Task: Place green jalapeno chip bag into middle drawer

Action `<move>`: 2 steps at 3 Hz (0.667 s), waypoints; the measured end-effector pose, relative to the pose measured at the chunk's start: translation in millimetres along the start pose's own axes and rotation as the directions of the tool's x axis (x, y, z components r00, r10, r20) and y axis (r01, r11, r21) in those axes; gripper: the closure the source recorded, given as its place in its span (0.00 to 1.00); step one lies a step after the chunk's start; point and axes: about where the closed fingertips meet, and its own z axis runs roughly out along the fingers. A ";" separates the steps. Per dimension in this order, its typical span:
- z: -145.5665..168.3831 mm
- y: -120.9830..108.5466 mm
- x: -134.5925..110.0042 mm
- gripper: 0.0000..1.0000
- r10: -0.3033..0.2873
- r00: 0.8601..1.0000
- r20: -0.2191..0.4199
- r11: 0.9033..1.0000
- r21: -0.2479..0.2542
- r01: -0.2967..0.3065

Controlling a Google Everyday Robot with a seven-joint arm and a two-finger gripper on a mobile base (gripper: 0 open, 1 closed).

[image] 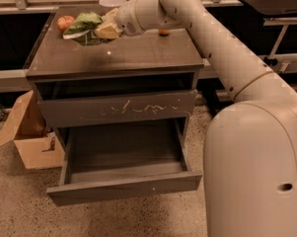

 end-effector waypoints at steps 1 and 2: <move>4.2 1.8 2.0 1.00 -0.001 1.000 -0.002 1.000 -0.006 0.001; 5.7 13.6 1.6 1.00 0.000 1.000 0.007 0.998 -0.063 0.000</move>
Offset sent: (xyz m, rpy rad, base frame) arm -0.0424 0.0090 -0.0124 -0.0055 0.0966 0.2322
